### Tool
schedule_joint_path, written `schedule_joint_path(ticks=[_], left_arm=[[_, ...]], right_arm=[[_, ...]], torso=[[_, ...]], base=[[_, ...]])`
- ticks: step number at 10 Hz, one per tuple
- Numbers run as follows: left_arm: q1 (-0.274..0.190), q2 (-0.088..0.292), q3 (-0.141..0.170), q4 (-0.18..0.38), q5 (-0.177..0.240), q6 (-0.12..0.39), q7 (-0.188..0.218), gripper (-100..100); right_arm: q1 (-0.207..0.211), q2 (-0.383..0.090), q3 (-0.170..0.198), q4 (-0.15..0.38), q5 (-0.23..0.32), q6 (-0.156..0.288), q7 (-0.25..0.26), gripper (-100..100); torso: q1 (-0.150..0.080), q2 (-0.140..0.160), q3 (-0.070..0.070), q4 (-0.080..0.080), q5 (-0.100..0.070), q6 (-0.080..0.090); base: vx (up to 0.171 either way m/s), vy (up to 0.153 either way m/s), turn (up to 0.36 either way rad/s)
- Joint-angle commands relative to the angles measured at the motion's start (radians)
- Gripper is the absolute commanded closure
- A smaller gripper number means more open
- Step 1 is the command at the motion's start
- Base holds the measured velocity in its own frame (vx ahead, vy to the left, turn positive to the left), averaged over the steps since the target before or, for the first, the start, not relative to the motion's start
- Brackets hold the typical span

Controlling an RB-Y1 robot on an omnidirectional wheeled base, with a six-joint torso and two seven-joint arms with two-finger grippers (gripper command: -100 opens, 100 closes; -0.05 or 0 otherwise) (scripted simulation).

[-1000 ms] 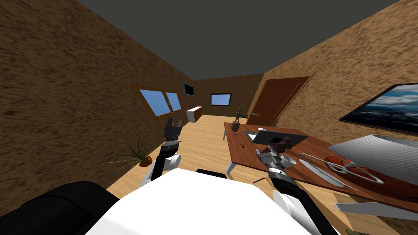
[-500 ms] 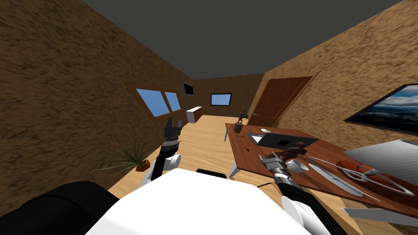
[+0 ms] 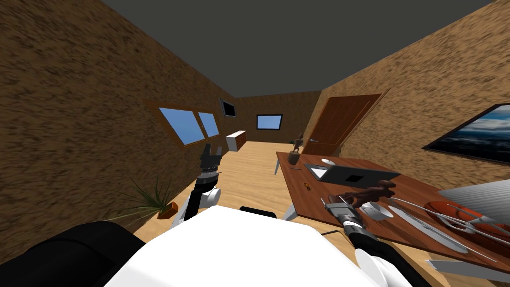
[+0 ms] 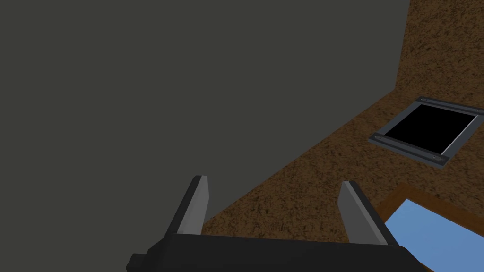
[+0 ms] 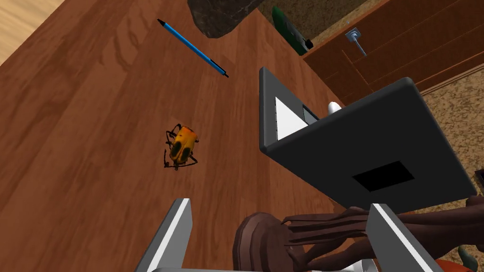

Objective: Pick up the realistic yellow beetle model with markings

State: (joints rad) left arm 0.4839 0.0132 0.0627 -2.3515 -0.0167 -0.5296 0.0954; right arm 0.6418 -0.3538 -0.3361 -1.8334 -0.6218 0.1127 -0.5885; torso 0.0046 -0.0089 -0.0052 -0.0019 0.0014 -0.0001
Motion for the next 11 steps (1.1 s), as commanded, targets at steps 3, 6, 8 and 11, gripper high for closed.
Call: schedule_joint_path(ticks=[3,6,8,11], left_arm=[[0.000,0.000,0.000,0.000,0.000,0.000,0.000,0],[0.000,0.000,0.000,0.000,0.000,0.000,0.000,0],[0.000,0.000,0.000,0.000,0.000,0.000,0.000,0],[0.000,0.000,0.000,0.000,0.000,0.000,0.000,0]], right_arm=[[0.005,-0.021,-0.022,0.053,-0.054,0.096,-0.084,-100],[0.002,-0.046,-0.053,0.120,-0.122,0.192,-0.172,-100],[-0.001,-0.057,-0.068,0.152,-0.154,0.248,-0.224,-100],[-0.005,-0.068,-0.082,0.189,-0.184,0.310,-0.291,-100]], torso=[[-0.001,0.000,0.000,0.000,0.000,0.000],[-0.001,0.001,0.001,0.000,0.000,0.000],[-0.002,0.000,0.000,0.000,0.000,0.000],[-0.002,0.000,0.000,0.000,0.000,0.000]], base=[[0.118,0.071,-0.043],[0.133,0.075,-0.063],[0.134,0.060,-0.061],[0.124,0.054,-0.063]])
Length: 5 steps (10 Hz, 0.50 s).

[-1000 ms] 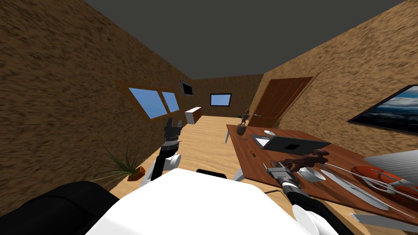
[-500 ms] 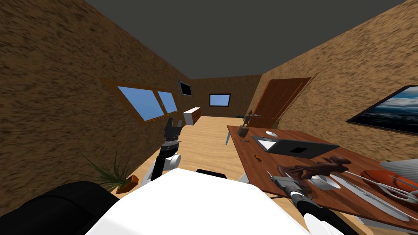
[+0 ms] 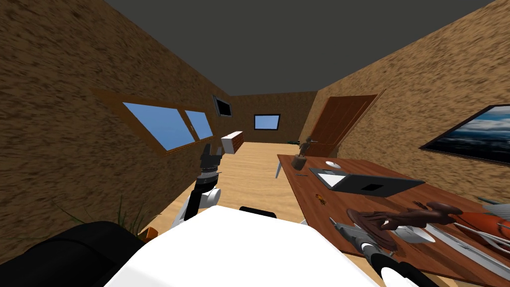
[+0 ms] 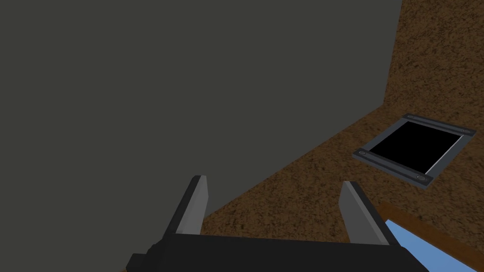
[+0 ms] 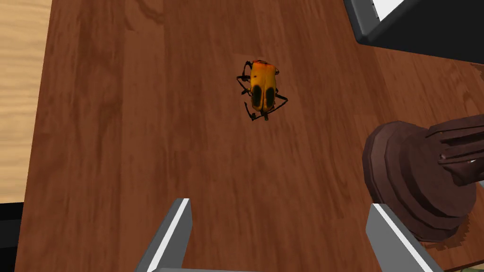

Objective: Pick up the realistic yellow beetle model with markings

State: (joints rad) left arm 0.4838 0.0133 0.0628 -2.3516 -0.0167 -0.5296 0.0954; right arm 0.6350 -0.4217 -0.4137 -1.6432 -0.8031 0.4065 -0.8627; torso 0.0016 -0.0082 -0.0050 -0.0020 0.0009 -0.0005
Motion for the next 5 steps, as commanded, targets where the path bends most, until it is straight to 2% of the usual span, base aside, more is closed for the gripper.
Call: schedule_joint_path(ticks=[1,2,3,4,5], left_arm=[[0.000,0.000,0.000,0.000,0.000,0.000,0.000,0],[0.000,0.000,0.000,0.000,0.000,0.000,0.000,0],[0.000,0.000,0.000,0.000,0.000,0.000,0.000,0],[0.000,0.000,0.000,0.000,0.000,0.000,0.000,0],[0.000,0.000,0.000,0.000,0.000,0.000,0.000,0]], right_arm=[[-0.003,-0.011,-0.018,0.031,-0.032,0.050,-0.050,-100],[-0.003,-0.011,-0.018,0.031,-0.032,0.067,-0.069,-100],[-0.009,-0.021,-0.031,0.063,-0.060,0.099,-0.100,-100],[-0.009,-0.021,-0.031,0.063,-0.060,0.117,-0.120,-100],[-0.016,-0.030,-0.043,0.093,-0.086,0.152,-0.154,-100]], torso=[[0.000,0.000,0.000,0.000,0.000,0.000],[0.000,-0.002,-0.001,0.000,0.000,0.000],[-0.001,0.000,0.000,0.000,0.000,0.000],[-0.001,-0.001,0.000,0.000,0.000,0.000],[-0.002,0.001,0.000,0.000,0.000,0.000]], base=[[0.154,0.047,-0.093],[0.122,0.033,-0.046],[0.135,0.025,-0.094],[0.107,0.027,-0.047],[0.135,0.024,-0.097]])
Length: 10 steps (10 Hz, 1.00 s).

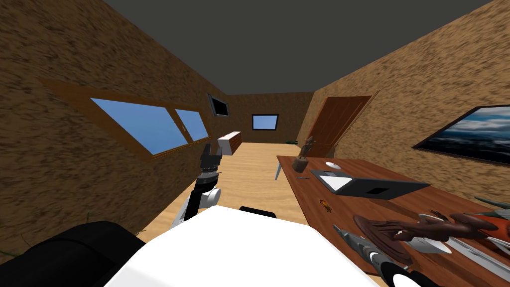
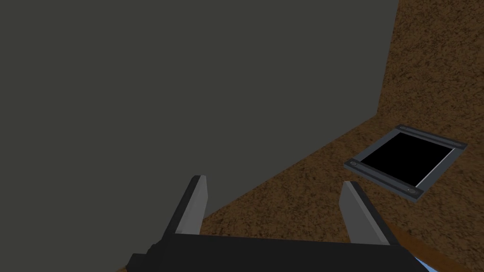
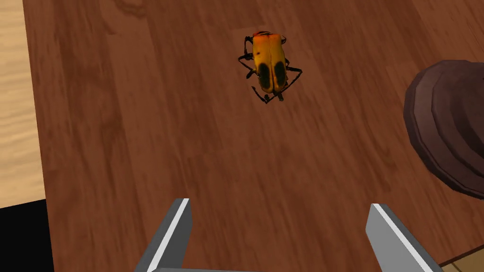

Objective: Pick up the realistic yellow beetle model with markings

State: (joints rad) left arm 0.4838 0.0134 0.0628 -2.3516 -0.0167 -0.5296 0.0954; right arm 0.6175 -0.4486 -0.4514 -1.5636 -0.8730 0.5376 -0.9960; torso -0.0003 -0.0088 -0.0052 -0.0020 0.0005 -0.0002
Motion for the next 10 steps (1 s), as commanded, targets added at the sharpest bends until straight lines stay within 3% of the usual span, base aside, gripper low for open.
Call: schedule_joint_path(ticks=[1,4,5,6,7,9,10], left_arm=[[0.000,0.000,0.000,0.000,0.000,0.000,0.000,0],[0.000,0.000,0.000,0.000,0.000,0.000,0.000,0],[0.000,0.000,0.000,0.000,0.000,0.000,0.000,0],[0.000,0.000,0.000,0.000,0.000,0.000,0.000,0],[0.000,0.000,0.000,0.000,0.000,0.000,0.000,0],[0.000,0.000,0.000,0.000,0.000,0.000,0.000,0],[0.000,0.000,0.000,0.000,0.000,0.000,0.000,0]], right_arm=[[0.001,-0.003,-0.005,0.014,-0.016,0.033,-0.037,-100],[-0.014,-0.020,-0.026,0.071,-0.063,0.116,-0.121,-100],[-0.014,-0.020,-0.026,0.071,-0.063,0.123,-0.133,-100],[-0.022,-0.027,-0.036,0.097,-0.084,0.162,-0.171,-100],[-0.022,-0.027,-0.036,0.097,-0.084,0.164,-0.179,-100],[-0.038,-0.039,-0.053,0.145,-0.121,0.233,-0.249,-100],[-0.038,-0.039,-0.053,0.145,-0.121,0.238,-0.262,-100]], torso=[[0.000,0.000,0.000,0.000,0.000,0.000],[0.000,0.000,0.000,0.000,0.000,0.000],[-0.001,-0.001,-0.001,0.000,0.000,0.000],[-0.001,0.000,0.000,0.000,0.000,-0.001],[-0.001,0.000,0.000,0.000,0.000,0.000],[-0.002,0.000,0.000,0.000,0.000,0.000],[-0.001,-0.004,-0.002,-0.001,0.000,0.000]], base=[[0.128,0.025,-0.050],[0.146,0.027,-0.086],[0.127,0.015,-0.046],[0.136,0.020,-0.091],[0.115,0.011,-0.054],[0.172,0.010,-0.125],[0.167,0.000,-0.043]])
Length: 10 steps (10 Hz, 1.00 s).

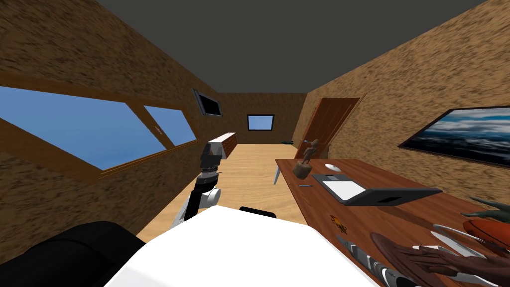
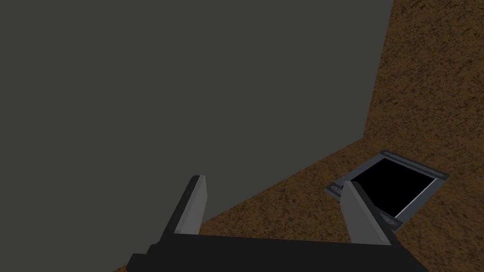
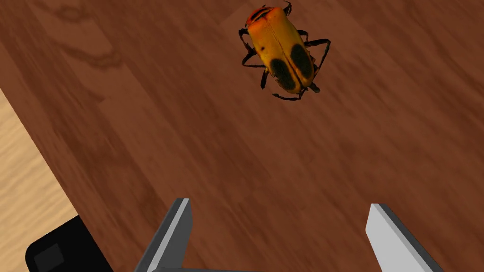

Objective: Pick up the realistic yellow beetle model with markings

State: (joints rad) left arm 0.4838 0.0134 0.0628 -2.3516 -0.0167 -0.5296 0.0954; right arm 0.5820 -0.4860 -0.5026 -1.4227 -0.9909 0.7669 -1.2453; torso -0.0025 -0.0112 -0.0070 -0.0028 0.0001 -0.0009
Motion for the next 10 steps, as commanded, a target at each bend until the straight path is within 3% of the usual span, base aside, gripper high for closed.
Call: schedule_joint_path(ticks=[1,7,9,10], left_arm=[[0.000,0.000,0.000,0.000,0.000,0.000,0.000,0],[0.000,0.000,0.000,0.000,0.000,0.000,0.000,0],[0.000,0.000,0.000,0.000,0.000,0.000,0.000,0],[0.000,0.000,0.000,0.000,0.000,0.000,0.000,0]], right_arm=[[-0.010,-0.007,-0.008,0.026,-0.019,0.041,-0.050,-100],[-0.040,-0.023,-0.031,0.105,-0.070,0.153,-0.187,-100],[-0.047,-0.026,-0.035,0.128,-0.078,0.172,-0.217,-100],[-0.047,-0.024,-0.032,0.122,-0.074,0.164,-0.206,-100]], torso=[[0.000,0.000,0.000,0.000,0.000,0.000],[-0.003,0.001,0.001,0.000,-0.001,0.000],[-0.006,0.002,0.001,0.000,-0.001,0.000],[-0.009,0.003,0.002,0.001,-0.002,0.000]], base=[[0.134,-0.019,-0.063],[0.153,-0.030,-0.085],[0.127,-0.105,-0.054],[0.050,-0.065,0.002]])
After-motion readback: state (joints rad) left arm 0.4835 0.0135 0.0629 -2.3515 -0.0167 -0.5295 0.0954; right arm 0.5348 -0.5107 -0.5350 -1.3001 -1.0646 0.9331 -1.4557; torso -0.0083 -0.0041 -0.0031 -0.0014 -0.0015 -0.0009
